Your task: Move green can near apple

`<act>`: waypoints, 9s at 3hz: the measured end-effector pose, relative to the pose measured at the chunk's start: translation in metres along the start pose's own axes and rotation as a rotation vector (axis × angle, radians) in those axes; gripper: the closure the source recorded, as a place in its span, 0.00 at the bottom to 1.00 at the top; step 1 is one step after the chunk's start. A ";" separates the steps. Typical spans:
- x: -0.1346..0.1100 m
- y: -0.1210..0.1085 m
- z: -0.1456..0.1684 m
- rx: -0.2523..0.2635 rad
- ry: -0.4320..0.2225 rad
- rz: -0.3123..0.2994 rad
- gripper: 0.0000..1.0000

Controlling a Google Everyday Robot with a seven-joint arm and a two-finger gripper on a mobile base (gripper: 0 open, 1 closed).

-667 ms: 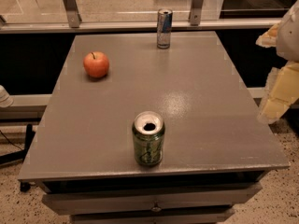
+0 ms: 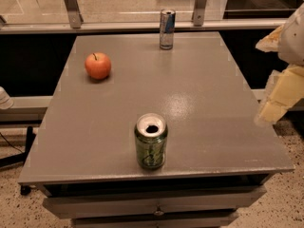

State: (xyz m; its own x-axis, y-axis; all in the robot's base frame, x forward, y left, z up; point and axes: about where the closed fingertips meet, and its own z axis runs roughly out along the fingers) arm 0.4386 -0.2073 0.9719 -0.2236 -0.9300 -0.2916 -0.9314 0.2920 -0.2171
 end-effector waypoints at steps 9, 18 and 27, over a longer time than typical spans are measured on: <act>-0.173 0.155 0.069 -0.300 -1.095 0.006 0.00; -0.118 -0.041 0.039 0.053 -0.912 0.197 1.00; -0.302 -0.117 0.182 0.017 -1.062 0.177 1.00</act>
Offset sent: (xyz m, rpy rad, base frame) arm -0.0129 0.1101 -0.0271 0.9245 0.0433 0.0717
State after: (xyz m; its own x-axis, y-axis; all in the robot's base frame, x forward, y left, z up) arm 0.6670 0.0802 0.9162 0.0168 -0.2069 -0.9782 -0.9045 0.4139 -0.1030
